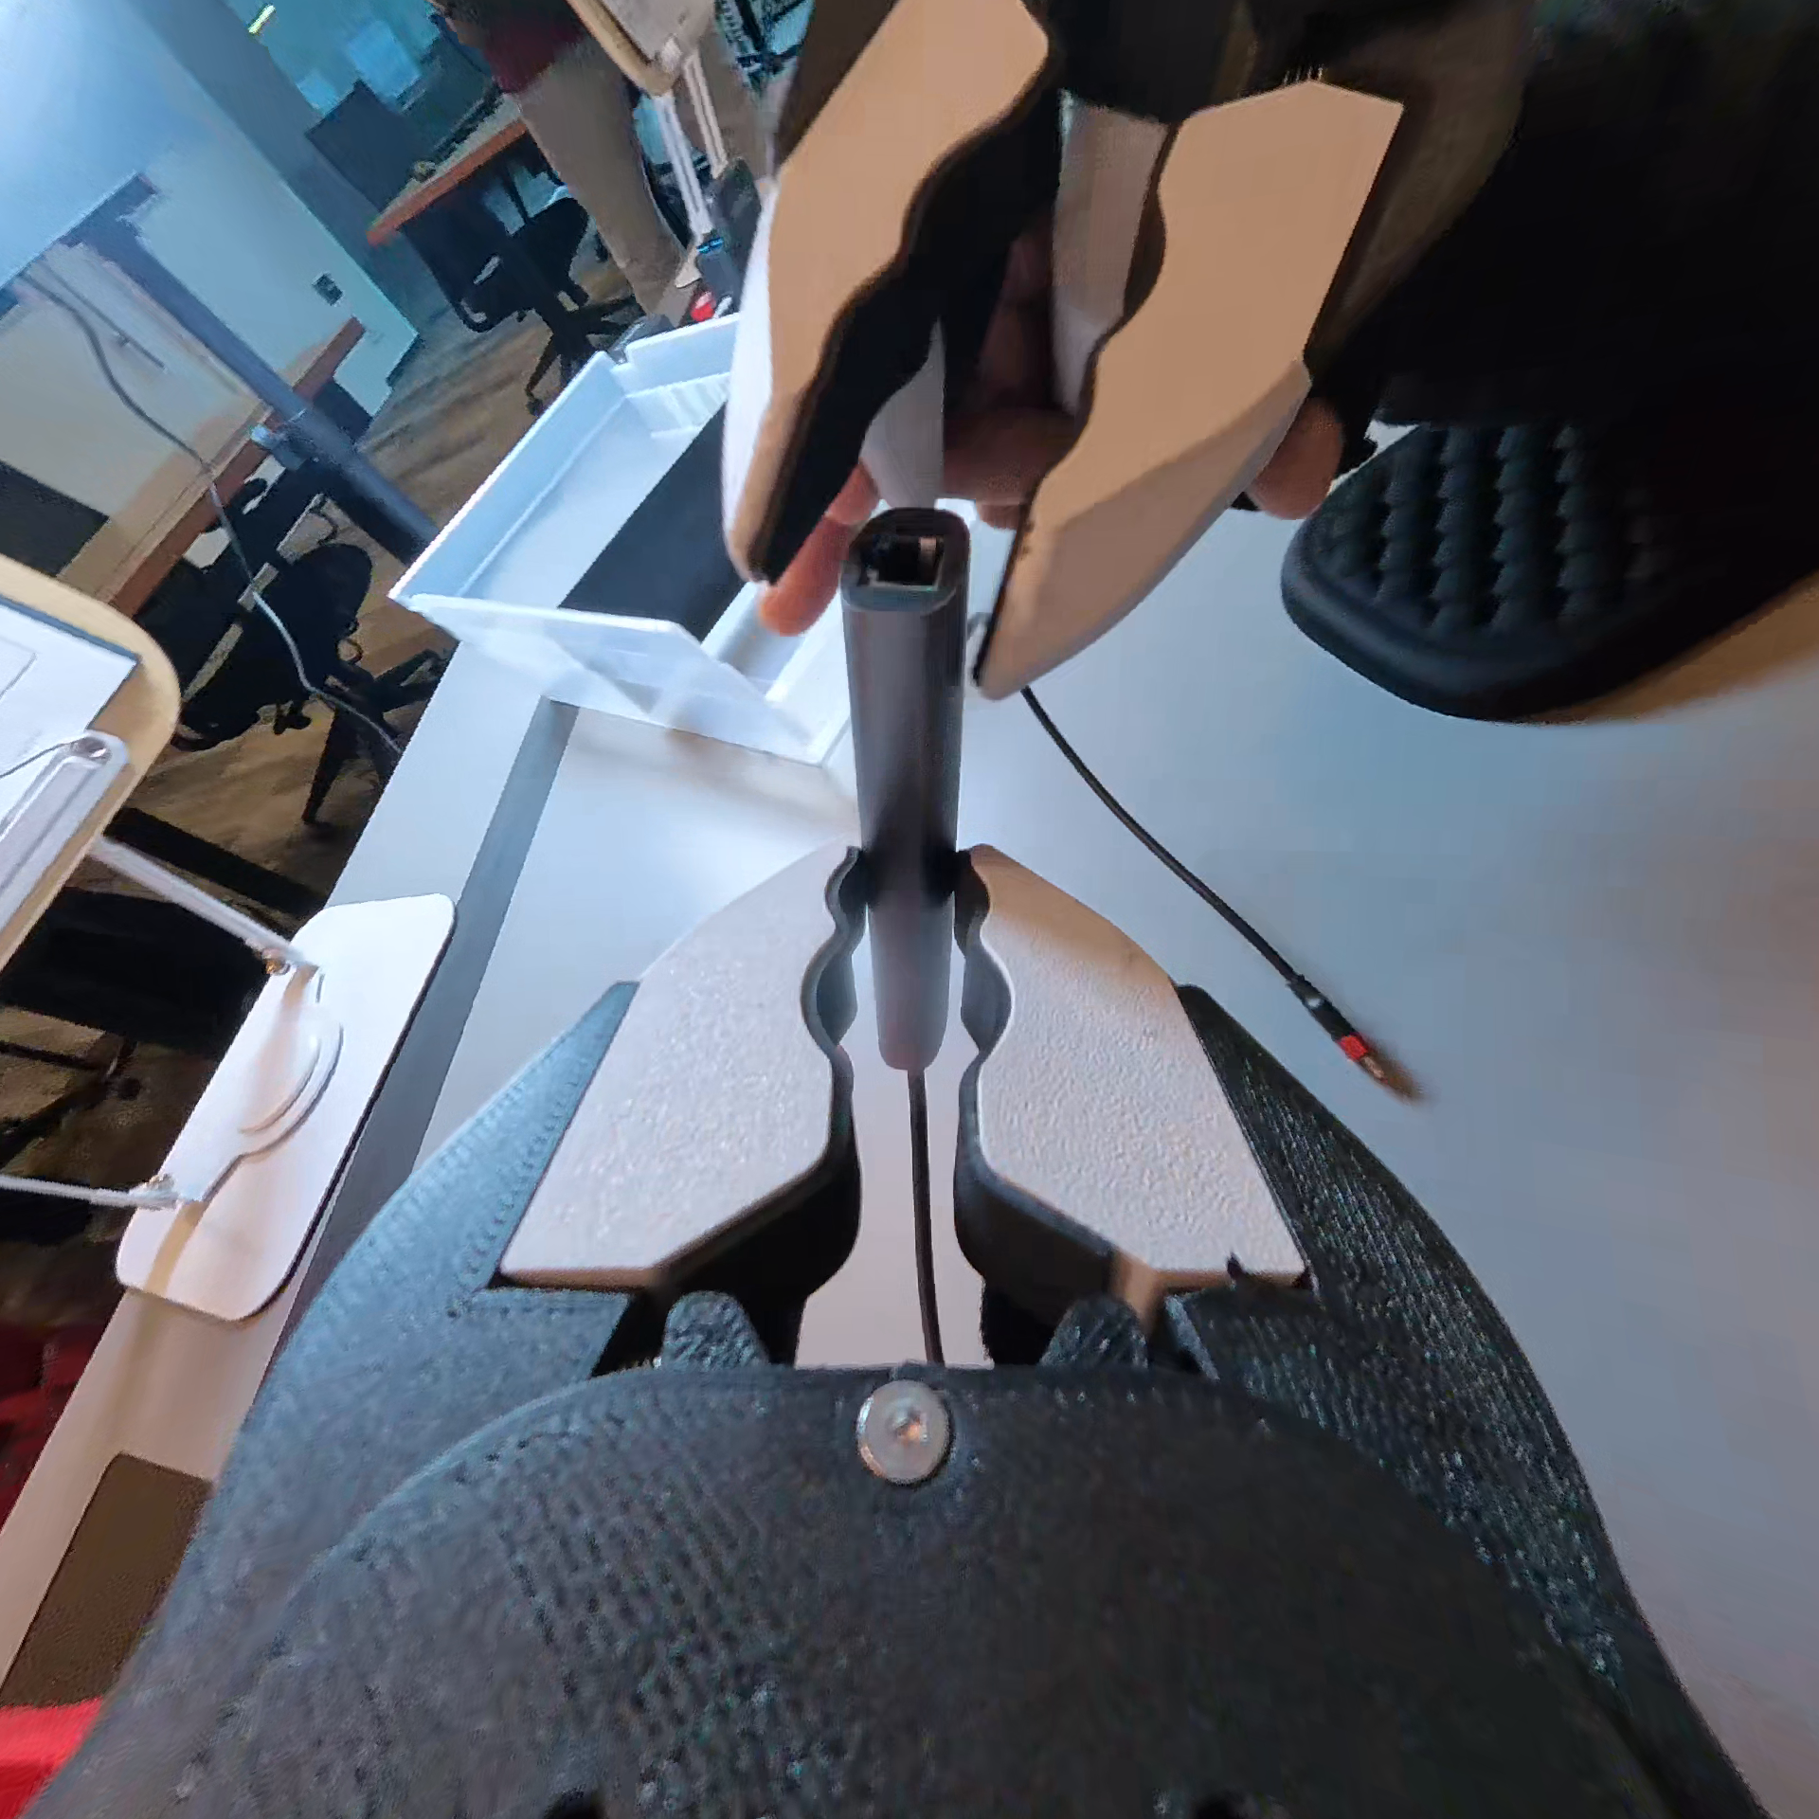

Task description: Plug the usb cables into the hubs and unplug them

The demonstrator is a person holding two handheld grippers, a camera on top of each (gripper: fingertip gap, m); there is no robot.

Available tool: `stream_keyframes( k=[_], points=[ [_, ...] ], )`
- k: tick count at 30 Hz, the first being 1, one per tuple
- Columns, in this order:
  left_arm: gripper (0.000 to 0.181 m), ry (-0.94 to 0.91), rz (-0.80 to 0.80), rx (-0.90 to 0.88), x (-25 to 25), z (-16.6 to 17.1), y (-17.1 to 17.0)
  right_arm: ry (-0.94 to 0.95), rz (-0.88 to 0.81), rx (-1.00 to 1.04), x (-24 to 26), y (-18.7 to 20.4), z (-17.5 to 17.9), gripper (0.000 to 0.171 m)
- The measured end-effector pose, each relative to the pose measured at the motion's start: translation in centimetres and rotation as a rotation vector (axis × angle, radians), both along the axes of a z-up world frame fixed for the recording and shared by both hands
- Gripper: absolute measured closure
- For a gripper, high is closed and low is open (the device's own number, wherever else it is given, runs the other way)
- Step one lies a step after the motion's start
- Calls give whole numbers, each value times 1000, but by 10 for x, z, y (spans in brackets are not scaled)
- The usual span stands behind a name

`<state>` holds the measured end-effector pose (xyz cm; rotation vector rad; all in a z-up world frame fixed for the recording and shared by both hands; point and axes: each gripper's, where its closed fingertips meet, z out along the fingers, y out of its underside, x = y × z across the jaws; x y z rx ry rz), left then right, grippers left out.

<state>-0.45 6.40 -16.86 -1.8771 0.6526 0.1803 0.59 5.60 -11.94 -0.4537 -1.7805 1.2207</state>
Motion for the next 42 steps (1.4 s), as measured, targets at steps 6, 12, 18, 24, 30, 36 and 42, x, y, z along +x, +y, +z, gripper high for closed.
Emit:
stream_keyframes(
  k=[6,12,18,24,30,36,42],
  points=[
    [164,1,15,-2,-13,5,-7,-159,-71,129,-12,14,-38,134],
    [165,90,0,-51,-4,-9,-5,-183,-114,299,-17,10,-62,159],
    [164,161,-31,-94,-1,-17,-10,-195,-60,389,-11,6,-70,163],
    [165,248,20,-104,-14,-15,-10,-240,-128,484,-10,26,-73,163],
    [165,72,177,43,-79,44,-58,-194,-344,295,-13,106,-47,163],
    [165,15,183,129,-77,61,-56,-78,-368,144,-9,111,-16,163],
    [165,-123,211,214,-70,65,-51,187,-596,-13,-6,166,78,163]
  ],
)
